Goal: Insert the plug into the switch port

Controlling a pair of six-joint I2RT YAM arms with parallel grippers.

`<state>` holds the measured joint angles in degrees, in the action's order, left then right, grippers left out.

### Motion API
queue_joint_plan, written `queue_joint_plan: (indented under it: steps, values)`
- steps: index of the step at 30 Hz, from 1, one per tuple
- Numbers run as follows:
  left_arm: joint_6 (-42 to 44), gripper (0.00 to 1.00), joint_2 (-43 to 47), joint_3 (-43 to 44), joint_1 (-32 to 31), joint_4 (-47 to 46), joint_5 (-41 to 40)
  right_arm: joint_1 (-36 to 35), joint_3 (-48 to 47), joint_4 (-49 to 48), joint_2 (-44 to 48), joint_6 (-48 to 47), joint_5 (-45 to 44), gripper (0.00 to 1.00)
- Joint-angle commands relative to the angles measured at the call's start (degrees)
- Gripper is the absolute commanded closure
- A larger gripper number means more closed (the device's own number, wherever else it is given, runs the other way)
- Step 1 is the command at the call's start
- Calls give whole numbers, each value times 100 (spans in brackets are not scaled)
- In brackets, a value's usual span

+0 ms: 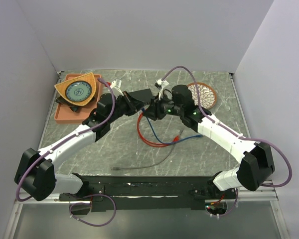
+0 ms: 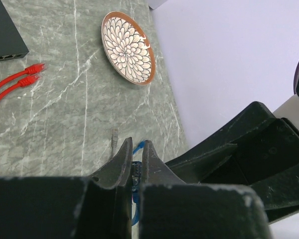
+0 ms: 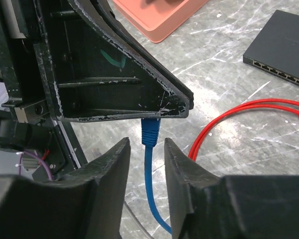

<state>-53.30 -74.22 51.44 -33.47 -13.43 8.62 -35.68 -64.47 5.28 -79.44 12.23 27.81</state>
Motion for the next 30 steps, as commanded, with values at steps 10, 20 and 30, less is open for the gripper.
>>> queue_joint_plan:
  steps: [10, 20, 30]
  values:
    - [-146, 99, -93, 217, -36, -160, -19, -167, -268, -106, -63, -151, -373, 82]
    - [-102, 99, -198, 358, -36, -54, 8, -202, -312, -115, -168, -160, -426, 74]
    - [-14, 94, -278, 446, -36, 7, 43, -229, -224, -80, -125, -142, -926, 100]
